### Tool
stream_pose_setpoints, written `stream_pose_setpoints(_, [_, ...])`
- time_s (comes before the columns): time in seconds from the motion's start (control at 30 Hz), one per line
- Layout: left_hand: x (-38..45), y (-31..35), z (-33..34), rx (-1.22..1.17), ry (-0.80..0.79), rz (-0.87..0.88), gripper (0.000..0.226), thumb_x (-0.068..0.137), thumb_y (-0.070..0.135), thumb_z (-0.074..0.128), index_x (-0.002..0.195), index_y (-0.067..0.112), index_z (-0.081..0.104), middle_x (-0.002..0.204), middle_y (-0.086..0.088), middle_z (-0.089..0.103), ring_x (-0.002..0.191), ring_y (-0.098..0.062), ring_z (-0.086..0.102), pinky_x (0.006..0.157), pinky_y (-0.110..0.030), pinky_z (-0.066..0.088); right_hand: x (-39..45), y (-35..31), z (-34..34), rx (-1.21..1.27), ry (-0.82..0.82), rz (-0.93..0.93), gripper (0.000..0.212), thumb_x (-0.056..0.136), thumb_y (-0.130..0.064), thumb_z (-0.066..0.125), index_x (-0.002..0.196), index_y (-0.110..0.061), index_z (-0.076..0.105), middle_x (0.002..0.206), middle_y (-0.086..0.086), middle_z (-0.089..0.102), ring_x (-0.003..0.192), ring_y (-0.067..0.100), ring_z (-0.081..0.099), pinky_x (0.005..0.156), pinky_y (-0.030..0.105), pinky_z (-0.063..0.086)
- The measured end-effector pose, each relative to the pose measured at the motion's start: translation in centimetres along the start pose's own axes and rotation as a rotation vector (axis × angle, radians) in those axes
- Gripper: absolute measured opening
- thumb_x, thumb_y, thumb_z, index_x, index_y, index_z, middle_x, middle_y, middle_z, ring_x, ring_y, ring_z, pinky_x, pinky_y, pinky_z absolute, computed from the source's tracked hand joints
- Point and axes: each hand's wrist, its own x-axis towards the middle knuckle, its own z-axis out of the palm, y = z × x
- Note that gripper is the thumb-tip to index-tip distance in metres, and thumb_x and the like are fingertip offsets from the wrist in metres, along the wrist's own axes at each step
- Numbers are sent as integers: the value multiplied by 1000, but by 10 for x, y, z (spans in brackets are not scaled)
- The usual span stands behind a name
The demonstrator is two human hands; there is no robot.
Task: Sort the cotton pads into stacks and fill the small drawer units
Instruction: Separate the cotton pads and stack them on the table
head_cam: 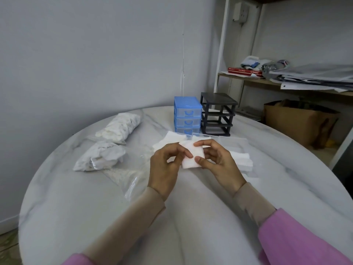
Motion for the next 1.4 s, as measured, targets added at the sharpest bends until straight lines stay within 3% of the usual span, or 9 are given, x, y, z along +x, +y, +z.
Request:
stream_pose_setpoints(0.17, [1,-1,2,-74,-20,-83,24,81,0,66,92,20,73,97,7,71,86,-11,64,78,-21,50,1,-1,-2,-16,-1,-26,35,83,5,63,102,-24,62,100,0,64,90,12,58,86,24,48])
stream_pose_setpoints(0.4, [2,1,3,-97,-17,-129,33,73,1,75,97,23,69,103,-1,68,88,-19,66,69,-16,51,1,-3,-5,-2,19,14,40,81,8,63,106,-22,57,92,1,63,77,2,59,74,14,47])
stream_pose_setpoints(0.57, [8,3,10,-156,-22,-158,37,74,-3,72,105,15,65,93,0,62,73,-14,62,67,-17,52,5,-4,-14,80,145,78,42,77,10,67,106,-17,51,86,3,62,74,11,60,71,14,50])
stream_pose_setpoints(0.67, [15,6,18,-252,-46,-211,27,80,-3,66,105,5,64,91,-6,59,77,-16,61,72,-25,57,8,-7,-23,63,212,94,36,78,8,67,103,-14,54,86,3,62,75,10,60,66,13,51])
stream_pose_setpoints(0.9, [23,10,42,-364,-89,-312,13,85,-6,60,97,1,58,82,-7,60,76,-12,62,66,-20,57,11,-12,-51,65,257,175,19,81,5,65,96,-7,61,89,3,63,78,8,62,65,19,56])
stream_pose_setpoints(1.03, [32,18,57,-326,-126,-344,26,85,-5,60,108,5,54,84,-13,58,72,-15,62,62,-16,54,16,-9,-70,-3,311,136,15,82,7,63,96,1,64,88,5,65,75,7,61,64,15,54])
stream_pose_setpoints(1.13, [44,19,74,-245,-136,-357,38,85,3,64,120,13,52,86,-8,60,81,-18,61,79,-29,55,25,-9,-87,-51,328,150,15,83,6,62,95,-2,65,91,3,66,81,9,62,66,16,55])
stream_pose_setpoints(1.23, [58,19,91,-159,-141,-310,30,83,1,65,111,12,60,84,-4,61,91,-24,62,89,-37,52,37,-8,-102,-114,303,165,16,83,5,62,93,-6,66,96,5,67,89,15,63,72,20,56])
stream_pose_setpoints(1.4, [77,7,114,11,-155,-280,23,79,-4,67,96,12,63,74,0,61,84,-19,62,87,-32,52,54,-1,-124,-360,277,168,16,82,1,66,86,-14,68,95,1,66,95,17,60,88,27,49])
